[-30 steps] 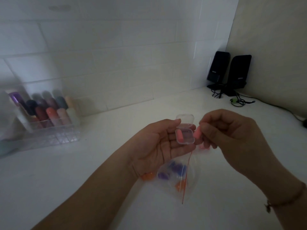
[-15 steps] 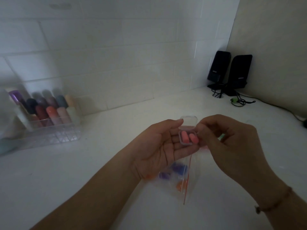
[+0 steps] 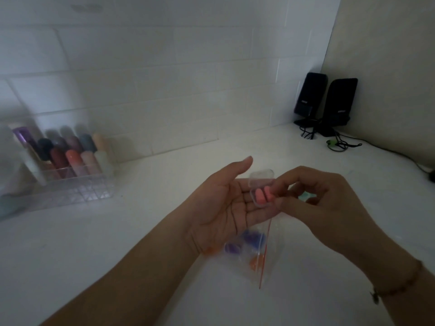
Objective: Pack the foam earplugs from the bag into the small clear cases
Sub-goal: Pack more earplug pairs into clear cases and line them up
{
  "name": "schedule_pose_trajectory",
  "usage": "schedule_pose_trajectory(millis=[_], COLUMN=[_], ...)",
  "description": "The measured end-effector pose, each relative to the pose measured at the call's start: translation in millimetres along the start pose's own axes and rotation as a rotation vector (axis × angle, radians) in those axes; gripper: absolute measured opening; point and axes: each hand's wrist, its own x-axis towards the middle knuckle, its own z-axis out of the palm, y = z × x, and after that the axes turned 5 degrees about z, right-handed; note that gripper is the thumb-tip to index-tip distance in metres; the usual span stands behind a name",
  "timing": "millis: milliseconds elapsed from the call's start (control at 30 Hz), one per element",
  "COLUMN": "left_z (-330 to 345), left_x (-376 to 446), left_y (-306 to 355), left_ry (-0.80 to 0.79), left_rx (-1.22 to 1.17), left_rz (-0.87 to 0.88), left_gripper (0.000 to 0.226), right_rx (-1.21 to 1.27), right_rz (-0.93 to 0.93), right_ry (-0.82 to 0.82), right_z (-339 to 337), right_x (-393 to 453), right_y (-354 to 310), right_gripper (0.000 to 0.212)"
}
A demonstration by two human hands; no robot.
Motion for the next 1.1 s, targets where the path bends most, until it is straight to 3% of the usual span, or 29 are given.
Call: schedule_pose_trajectory(millis=[67, 200, 267, 400, 500, 633, 767, 867, 967, 1100], left_z=[0.9, 3.4, 3.4, 2.9, 7.7, 15.4, 20.8, 24.6, 37.2, 52.3], left_x=[0.2, -3.9, -5.0, -5.9, -7.4, -7.1, 3.0, 15.4, 28.3, 55.2], left_y=[0.6, 0.7, 0.6, -2.9, -6.3, -15.8, -23.3, -16.9, -13.6, -15.0], left_ry=[0.022, -0.027, -0.059, -0.064, -0.066, 0.039, 0.202, 0.225, 0.182, 0.081], left_rx=[-0.045, 0.009, 0.116, 0.281, 0.4, 0.997, 1.282, 1.595, 1.732, 1.853], left_rz=[0.013, 0.056, 0.107, 0.251, 0.352, 0.641, 0.848, 0.976, 0.992, 0.734], left_gripper=[0.054, 0.05, 0.059, 0.083, 0.083, 0.066, 0.047, 0.04, 0.034, 0.028], right_rx=[0.02, 0.124, 0.064, -0.074, 0.02, 0.28, 0.38, 0.391, 0.404, 0.641], right_rz=[0.007, 0.018, 0.035, 0.017, 0.011, 0.139, 0.259, 0.323, 0.395, 0.493], right_ry=[0.023, 0.192, 0.161, 0.0, -0.041, -0.009, 0.073, 0.093, 0.122, 0.541], right_z=[-3.7, -6.6, -6.9, -5.8, -4.7, -12.0, -17.3, -22.3, -42.1, -86.2], right_x=[0.5, 1.2, 2.0, 1.0, 0.7, 4.0, 8.5, 10.9, 13.9, 20.3], right_y=[0.2, -5.9, -5.6, -7.8, -9.7, -5.9, -0.7, 3.3, 8.6, 30.2], right_gripper=[0.022, 0.006, 0.005, 0.027, 0.016, 0.011, 0.011, 0.012, 0.007, 0.007])
